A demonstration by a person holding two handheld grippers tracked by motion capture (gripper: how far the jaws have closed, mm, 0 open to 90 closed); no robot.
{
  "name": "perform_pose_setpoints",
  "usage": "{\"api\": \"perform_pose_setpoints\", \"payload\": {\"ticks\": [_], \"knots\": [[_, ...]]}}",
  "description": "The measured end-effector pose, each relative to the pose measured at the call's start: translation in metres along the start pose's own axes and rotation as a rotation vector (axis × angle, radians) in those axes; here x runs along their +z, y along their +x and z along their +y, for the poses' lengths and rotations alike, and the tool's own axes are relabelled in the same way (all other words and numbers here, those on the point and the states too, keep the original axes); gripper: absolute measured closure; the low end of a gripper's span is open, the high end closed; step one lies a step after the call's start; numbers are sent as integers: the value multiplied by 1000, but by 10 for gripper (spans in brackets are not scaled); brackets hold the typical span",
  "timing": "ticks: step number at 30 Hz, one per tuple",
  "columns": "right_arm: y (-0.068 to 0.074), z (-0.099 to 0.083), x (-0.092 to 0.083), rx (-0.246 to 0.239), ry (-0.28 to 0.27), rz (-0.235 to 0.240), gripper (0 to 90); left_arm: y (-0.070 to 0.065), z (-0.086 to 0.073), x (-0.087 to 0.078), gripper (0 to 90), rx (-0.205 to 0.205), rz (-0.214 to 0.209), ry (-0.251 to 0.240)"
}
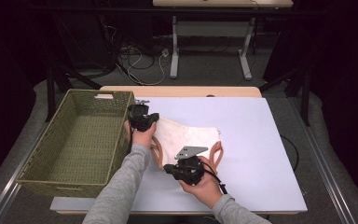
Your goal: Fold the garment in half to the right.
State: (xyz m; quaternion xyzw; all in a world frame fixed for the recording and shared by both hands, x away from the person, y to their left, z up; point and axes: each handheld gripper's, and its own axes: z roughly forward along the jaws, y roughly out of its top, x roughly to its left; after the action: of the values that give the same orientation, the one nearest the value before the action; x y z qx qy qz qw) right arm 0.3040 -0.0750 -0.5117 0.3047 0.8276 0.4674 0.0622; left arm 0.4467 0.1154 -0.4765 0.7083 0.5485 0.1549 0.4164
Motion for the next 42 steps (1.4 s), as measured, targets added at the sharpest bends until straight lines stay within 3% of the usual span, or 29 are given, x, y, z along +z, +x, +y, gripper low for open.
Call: {"api": "perform_pose_setpoints", "payload": {"ticks": [9, 13, 25, 28, 42], "knots": [[11, 19, 7, -43, -15, 28, 885, 7, 9, -16, 878, -14, 34, -44], [16, 24, 8, -40, -23, 33, 886, 11, 12, -22, 878, -19, 41, -58], [13, 9, 26, -19, 29, 32, 886, 11, 8, -6, 878, -9, 46, 39], [12, 8, 28, -5, 22, 34, 886, 10, 8, -1, 878, -3, 45, 58], [-1, -2, 8, 22, 2, 31, 887, -9, 12, 4, 877, 30, 19, 41]]}}
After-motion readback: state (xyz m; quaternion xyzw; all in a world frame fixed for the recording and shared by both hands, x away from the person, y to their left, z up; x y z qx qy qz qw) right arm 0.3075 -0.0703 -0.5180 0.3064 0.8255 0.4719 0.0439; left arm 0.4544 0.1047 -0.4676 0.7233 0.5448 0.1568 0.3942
